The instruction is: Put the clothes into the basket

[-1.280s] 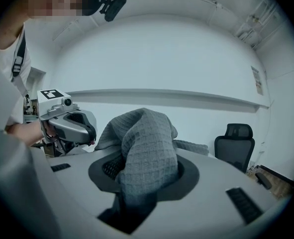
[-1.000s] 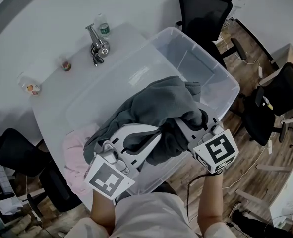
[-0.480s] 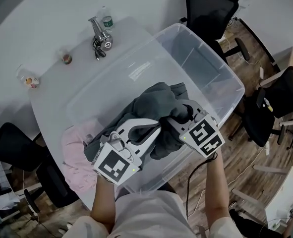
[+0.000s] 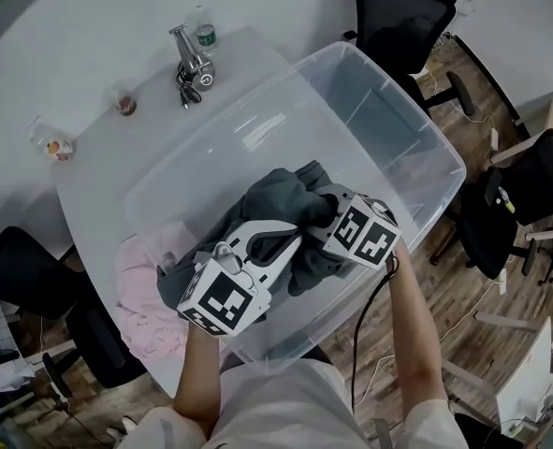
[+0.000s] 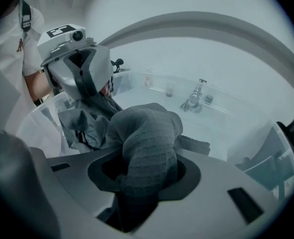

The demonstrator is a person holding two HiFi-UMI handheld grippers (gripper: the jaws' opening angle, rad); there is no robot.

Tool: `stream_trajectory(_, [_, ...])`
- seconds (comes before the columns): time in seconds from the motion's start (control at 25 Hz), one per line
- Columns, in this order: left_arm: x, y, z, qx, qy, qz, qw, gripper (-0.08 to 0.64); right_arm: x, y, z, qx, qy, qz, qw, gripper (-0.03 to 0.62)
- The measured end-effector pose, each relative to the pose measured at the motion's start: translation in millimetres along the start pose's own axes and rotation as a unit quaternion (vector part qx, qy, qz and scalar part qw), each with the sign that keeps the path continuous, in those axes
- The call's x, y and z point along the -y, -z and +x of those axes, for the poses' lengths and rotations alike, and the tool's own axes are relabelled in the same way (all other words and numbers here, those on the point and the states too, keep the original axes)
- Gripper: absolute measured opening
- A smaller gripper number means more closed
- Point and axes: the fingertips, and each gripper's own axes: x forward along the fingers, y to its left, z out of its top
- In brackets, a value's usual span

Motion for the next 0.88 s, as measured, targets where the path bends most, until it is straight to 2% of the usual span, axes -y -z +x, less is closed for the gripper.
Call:
stream_trajectory(0.24, [-3, 11, 3, -0.021, 0.0, -0.016, 0.9997, 0.003, -12, 21, 22, -0.039, -0.044, -0.031, 0.998, 0.163])
stream_trajectory(0.52, [1, 16, 9, -0.027, 0.008, -0.022, 0.9994, 0.003, -25, 45, 37, -0.086, -0.061, -0.061, 0.993, 0.187])
stream_trajectory(0.6, [2, 16, 10, -0.027, 0.01, -0.022, 0.9993, 0.003, -25, 46, 38, -0.089, -0.063, -0.066, 0.992, 0.203])
stream_trajectory(0.72, [4, 15, 9, -0.026, 0.01, -0.021, 0.9994, 0.004, -25, 46, 36, -0.086, -0.06, -0.067, 0.992, 0.263])
stream_trajectory(0.88, [4, 13, 3, -0.024, 0.007, -0.02, 0.9995, 0.005, -24, 34, 29, -0.063, -0.045, -0.073, 0.994, 0.279])
